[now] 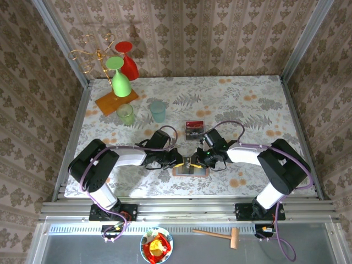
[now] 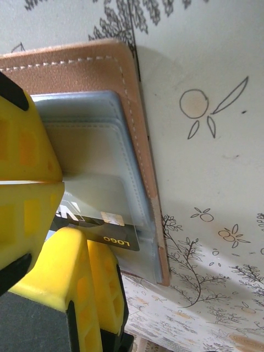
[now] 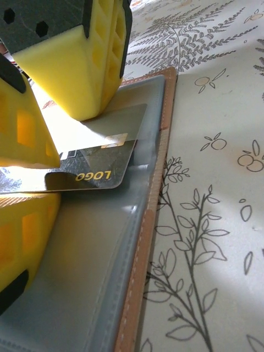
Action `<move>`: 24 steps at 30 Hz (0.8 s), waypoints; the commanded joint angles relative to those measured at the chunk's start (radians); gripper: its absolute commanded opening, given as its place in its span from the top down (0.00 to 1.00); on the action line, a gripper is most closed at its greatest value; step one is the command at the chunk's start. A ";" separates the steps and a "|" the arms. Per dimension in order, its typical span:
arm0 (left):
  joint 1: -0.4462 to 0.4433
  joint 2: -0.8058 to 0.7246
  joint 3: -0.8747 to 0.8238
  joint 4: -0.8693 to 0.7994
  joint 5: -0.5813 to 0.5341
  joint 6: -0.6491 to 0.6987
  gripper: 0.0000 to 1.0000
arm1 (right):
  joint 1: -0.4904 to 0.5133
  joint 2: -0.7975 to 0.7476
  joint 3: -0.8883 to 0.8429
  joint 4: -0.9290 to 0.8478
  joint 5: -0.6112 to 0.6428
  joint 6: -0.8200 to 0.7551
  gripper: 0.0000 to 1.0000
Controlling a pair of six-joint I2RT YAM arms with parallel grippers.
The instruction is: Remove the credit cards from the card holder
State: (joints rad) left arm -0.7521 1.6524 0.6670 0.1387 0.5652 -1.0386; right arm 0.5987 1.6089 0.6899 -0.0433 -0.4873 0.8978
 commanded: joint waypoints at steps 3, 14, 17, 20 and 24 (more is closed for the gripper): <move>0.000 0.017 -0.018 -0.028 0.004 0.022 0.90 | -0.004 -0.031 -0.021 0.031 -0.021 0.026 0.82; 0.001 0.009 -0.024 -0.025 0.002 0.015 0.89 | -0.023 -0.058 -0.042 0.014 0.001 0.015 0.87; 0.002 0.008 -0.023 -0.024 0.002 0.014 0.88 | -0.035 -0.078 -0.050 -0.012 0.014 -0.001 0.88; 0.003 0.009 -0.020 -0.023 0.003 0.012 0.88 | -0.047 -0.100 -0.054 -0.047 0.028 -0.020 0.89; 0.002 0.008 -0.020 -0.022 0.004 0.010 0.88 | -0.063 -0.133 -0.054 -0.104 0.048 -0.046 0.89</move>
State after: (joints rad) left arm -0.7521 1.6524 0.6670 0.1413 0.5655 -1.0389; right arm 0.5476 1.5105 0.6476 -0.0719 -0.4789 0.8875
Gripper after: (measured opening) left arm 0.121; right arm 0.113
